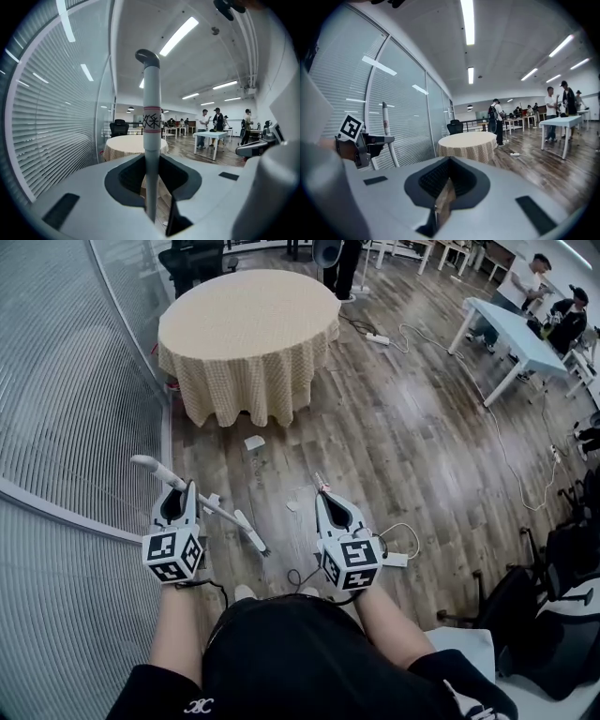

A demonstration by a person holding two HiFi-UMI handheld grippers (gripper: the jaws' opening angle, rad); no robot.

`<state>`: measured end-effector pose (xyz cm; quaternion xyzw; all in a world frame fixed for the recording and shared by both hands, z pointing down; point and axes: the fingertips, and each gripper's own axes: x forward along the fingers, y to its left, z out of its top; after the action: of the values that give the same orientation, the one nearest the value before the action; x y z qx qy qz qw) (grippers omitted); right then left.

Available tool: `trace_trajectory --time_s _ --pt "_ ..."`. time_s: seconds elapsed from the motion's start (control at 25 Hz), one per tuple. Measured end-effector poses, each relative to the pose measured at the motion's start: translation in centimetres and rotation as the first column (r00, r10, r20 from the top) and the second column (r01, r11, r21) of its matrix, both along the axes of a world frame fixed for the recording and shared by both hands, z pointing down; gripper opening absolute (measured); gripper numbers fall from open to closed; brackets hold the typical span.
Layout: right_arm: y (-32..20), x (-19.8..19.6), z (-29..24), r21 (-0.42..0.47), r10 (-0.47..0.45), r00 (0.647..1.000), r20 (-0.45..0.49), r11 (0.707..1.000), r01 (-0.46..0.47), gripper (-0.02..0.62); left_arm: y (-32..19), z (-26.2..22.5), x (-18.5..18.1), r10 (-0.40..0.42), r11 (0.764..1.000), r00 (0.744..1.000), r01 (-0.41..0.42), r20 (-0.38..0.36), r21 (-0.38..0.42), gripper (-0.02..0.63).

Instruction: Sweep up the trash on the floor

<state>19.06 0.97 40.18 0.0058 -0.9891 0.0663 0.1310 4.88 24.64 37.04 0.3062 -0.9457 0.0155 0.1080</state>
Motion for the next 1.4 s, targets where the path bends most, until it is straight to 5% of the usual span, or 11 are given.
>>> trace_trajectory --time_s 0.28,0.56,0.92,1.4 --pt "-2.9 1.2 1.9 -0.044 -0.004 1.0 -0.018 0.999 0.003 0.014 -0.1 -1.8 -1.2 -0.042 0.997 0.997 0.046 0.062 -0.069 0.086" --pt "-2.4 -2.1 2.7 -0.051 -0.018 0.999 -0.046 0.999 0.016 0.014 2.3 -1.3 -5.2 -0.086 0.989 0.994 0.093 0.063 -0.113 0.086" --pt "2.1 -14.6 2.9 0.046 -0.042 0.993 -0.107 0.998 0.047 0.014 7.9 1.9 -16.1 -0.091 0.994 0.996 0.09 -0.001 -0.062 0.086" --pt "9.0 -27.5 5.1 0.098 -0.047 0.971 -0.236 0.993 0.072 0.014 13.7 6.4 -26.8 0.049 0.996 0.995 -0.055 -0.084 -0.074 0.086"
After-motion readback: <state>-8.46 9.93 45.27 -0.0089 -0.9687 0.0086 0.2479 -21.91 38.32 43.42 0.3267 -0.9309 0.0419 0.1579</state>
